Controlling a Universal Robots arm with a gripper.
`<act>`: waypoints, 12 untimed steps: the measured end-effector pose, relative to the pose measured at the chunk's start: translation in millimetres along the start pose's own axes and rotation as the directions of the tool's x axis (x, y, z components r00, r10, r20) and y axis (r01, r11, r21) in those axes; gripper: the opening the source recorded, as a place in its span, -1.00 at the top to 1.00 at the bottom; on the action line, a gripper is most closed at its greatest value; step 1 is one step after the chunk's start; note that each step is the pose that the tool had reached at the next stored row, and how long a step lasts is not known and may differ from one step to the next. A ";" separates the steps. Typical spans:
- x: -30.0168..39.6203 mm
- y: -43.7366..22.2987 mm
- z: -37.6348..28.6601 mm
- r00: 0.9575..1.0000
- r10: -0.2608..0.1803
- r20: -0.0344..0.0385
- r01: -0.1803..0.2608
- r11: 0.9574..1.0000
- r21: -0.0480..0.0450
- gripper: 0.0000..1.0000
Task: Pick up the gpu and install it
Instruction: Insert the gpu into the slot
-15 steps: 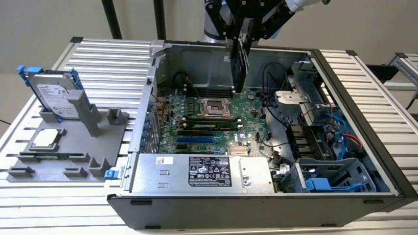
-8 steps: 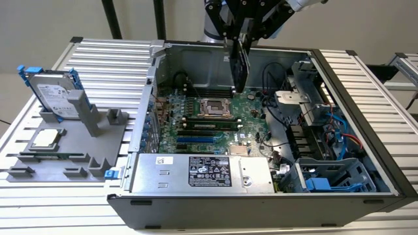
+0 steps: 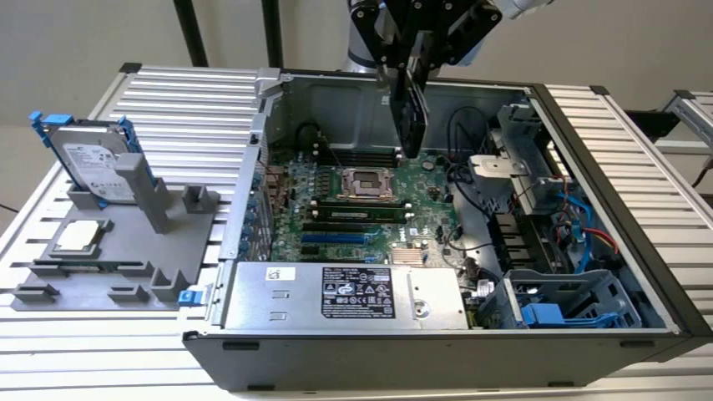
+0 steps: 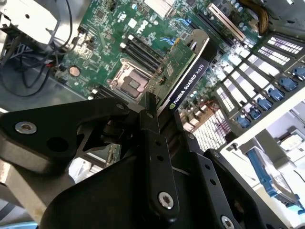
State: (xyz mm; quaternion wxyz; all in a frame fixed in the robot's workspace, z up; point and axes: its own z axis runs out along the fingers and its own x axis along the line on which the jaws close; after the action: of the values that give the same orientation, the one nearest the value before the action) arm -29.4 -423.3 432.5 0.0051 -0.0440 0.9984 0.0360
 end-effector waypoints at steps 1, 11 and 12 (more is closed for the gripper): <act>0.0 0.0 0.0 1.000 -0.007 -0.001 0.007 1.000 0.000 1.00; 0.0 0.0 0.0 0.997 -0.073 -0.005 0.073 0.997 -0.001 1.00; 0.0 0.0 -0.1 0.997 -0.079 -0.006 0.079 0.997 -0.001 1.00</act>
State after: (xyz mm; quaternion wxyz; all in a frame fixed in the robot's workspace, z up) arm -29.4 -423.3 432.5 0.0037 -0.0833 0.9959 0.0362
